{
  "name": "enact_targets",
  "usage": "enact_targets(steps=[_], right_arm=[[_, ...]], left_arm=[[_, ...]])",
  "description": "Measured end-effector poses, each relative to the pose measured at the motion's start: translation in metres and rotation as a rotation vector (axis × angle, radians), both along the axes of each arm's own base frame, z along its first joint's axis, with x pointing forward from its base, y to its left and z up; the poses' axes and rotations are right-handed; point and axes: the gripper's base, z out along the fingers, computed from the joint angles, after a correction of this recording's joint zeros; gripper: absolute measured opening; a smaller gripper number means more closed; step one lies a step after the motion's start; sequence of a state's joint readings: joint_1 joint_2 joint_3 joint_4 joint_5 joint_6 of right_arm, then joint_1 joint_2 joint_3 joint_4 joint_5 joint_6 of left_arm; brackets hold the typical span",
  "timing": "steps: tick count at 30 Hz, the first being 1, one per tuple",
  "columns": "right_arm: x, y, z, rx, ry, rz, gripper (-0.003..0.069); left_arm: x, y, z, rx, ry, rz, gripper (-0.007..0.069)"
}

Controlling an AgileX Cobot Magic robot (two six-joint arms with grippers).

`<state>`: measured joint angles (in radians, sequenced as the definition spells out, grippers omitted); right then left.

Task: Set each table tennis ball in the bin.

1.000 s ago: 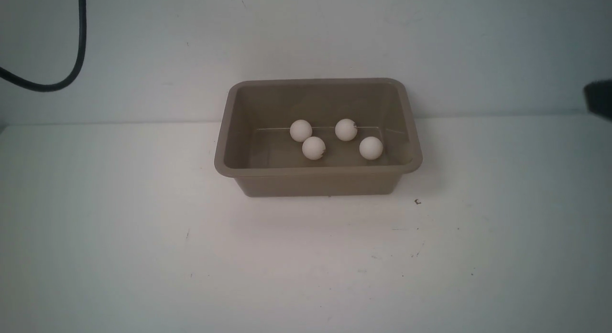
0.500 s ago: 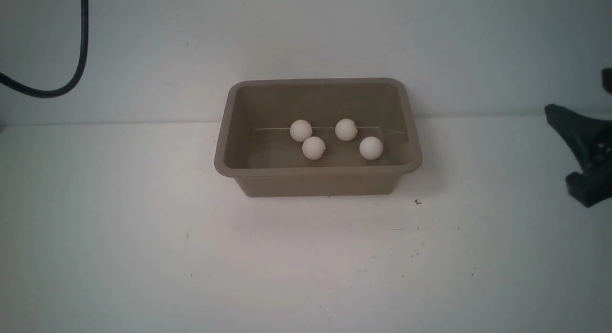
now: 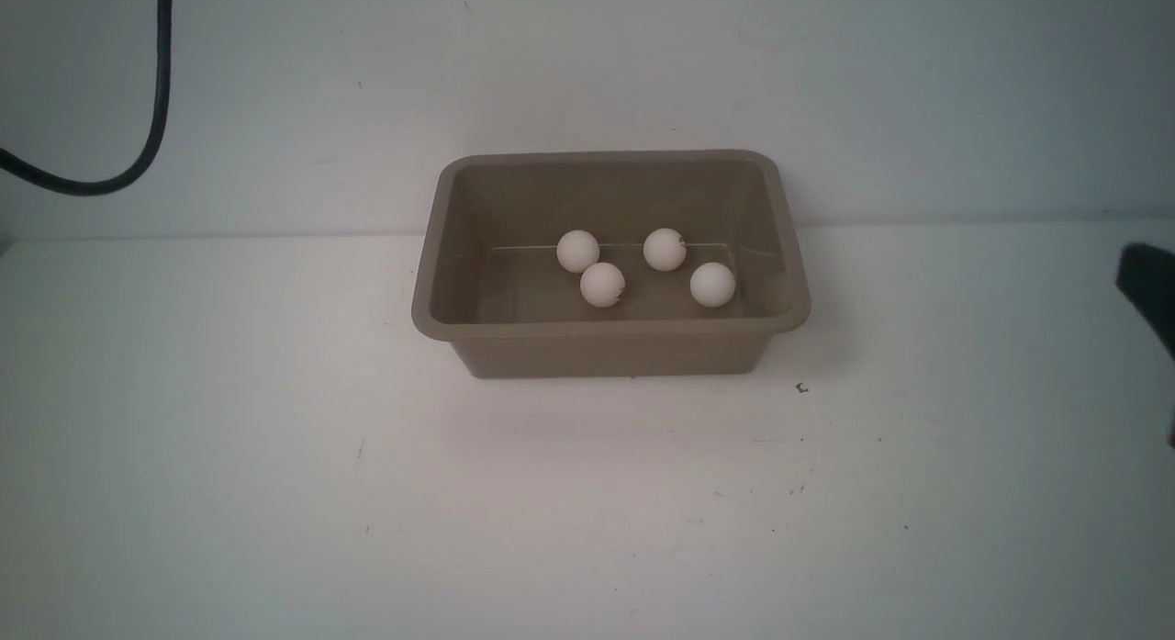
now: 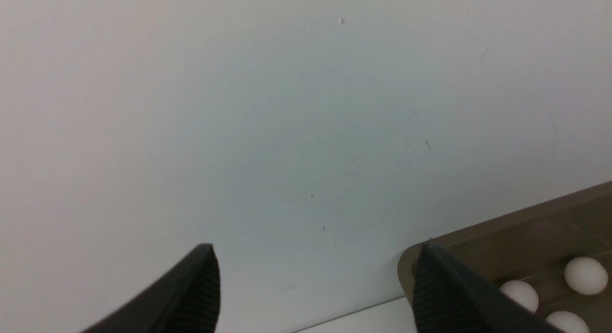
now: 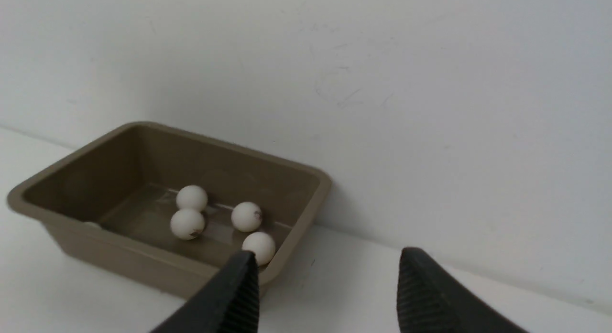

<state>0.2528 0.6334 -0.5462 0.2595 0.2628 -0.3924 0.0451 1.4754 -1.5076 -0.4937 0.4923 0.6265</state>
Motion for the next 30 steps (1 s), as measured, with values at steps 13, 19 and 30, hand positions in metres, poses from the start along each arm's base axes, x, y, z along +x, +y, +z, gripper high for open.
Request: enact_targets(steps=[13,19,30], right_arm=[[-0.022,0.0,-0.039,-0.089,0.27,0.065,0.0367],[-0.025,0.005,-0.043,-0.034,0.281,0.112,0.0367],[-0.05,0.001,-0.049,-0.054,0.184,0.157,0.0343]], left_arm=[[0.0,-0.001,0.001,-0.034,-0.002,-0.004,0.049],[-0.001,-0.003,0.001,-0.071,0.009,-0.016,0.049],[-0.001,-0.006,0.0,-0.102,0.02,-0.037,0.049]])
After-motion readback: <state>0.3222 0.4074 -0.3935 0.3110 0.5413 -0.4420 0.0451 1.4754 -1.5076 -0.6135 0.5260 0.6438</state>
